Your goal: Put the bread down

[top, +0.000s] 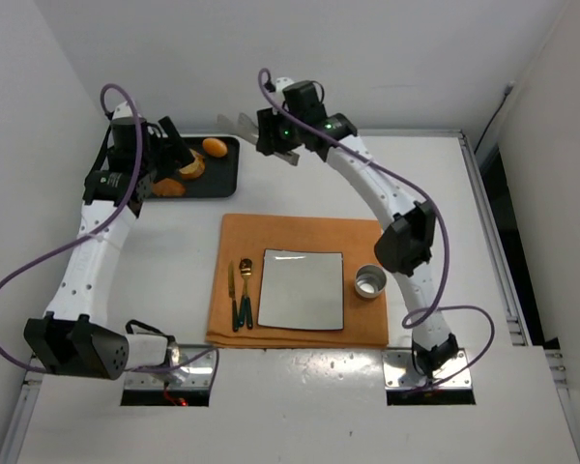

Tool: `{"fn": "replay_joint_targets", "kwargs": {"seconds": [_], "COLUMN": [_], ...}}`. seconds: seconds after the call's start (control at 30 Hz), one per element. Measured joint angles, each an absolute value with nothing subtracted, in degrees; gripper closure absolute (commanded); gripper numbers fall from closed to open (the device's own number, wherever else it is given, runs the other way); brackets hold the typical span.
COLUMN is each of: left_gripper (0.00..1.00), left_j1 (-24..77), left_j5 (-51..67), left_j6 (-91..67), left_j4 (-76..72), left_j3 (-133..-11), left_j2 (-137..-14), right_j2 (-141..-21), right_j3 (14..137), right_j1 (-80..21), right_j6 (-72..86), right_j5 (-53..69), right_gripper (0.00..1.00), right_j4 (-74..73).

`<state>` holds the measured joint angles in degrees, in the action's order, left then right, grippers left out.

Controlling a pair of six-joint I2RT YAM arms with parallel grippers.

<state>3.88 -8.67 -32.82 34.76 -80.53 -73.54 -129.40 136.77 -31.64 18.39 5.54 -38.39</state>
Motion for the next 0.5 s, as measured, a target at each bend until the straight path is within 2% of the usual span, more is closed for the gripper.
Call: {"fn": "replay_joint_targets", "kwargs": {"seconds": [0.27,0.5], "left_gripper": [0.0,0.0], "left_j1": [2.5,2.11], "left_j5": [-8.01,-7.75], "left_j6": [-33.93,-34.02], "left_j4": [34.76,34.87], "left_j3": [-80.53,-80.53], "left_j2": [-71.72,-71.72], "right_j2": [-137.84,-140.46], "right_j3": [138.47,138.78], "right_j1": [-36.77,-39.86], "right_j6": [15.86,13.02], "right_j5": [0.27,-4.95], "right_gripper": [0.48,0.49], "right_j4": [-33.76,-26.24]}}
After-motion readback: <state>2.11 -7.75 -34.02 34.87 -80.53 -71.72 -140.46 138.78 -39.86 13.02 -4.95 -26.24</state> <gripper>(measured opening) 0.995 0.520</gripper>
